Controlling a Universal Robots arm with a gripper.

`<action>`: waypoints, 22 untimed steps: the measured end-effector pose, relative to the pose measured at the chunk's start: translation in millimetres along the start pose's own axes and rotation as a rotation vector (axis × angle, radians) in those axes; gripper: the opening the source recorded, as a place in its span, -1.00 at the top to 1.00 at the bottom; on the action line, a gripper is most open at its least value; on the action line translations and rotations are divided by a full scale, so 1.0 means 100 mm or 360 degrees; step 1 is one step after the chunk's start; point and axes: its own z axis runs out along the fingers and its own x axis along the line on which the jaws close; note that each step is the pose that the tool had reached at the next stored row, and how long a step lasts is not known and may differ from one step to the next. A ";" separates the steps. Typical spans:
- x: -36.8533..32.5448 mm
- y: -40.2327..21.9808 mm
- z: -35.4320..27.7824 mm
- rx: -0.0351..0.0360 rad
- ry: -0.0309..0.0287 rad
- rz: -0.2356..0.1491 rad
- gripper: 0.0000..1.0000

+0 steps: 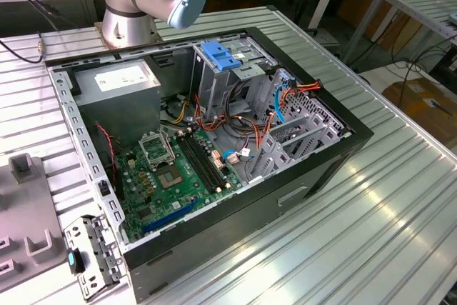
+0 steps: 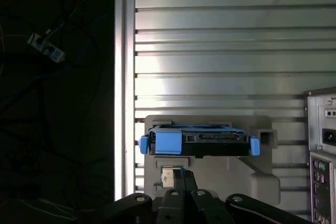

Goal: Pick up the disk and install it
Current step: 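Pick up the disk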

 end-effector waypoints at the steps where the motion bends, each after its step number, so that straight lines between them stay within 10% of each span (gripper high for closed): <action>1: 0.000 0.000 0.000 0.0000 0.00001 -0.0004 0.79; 22: 0.000 0.000 0.000 0.0003 0.00045 -0.0114 0.79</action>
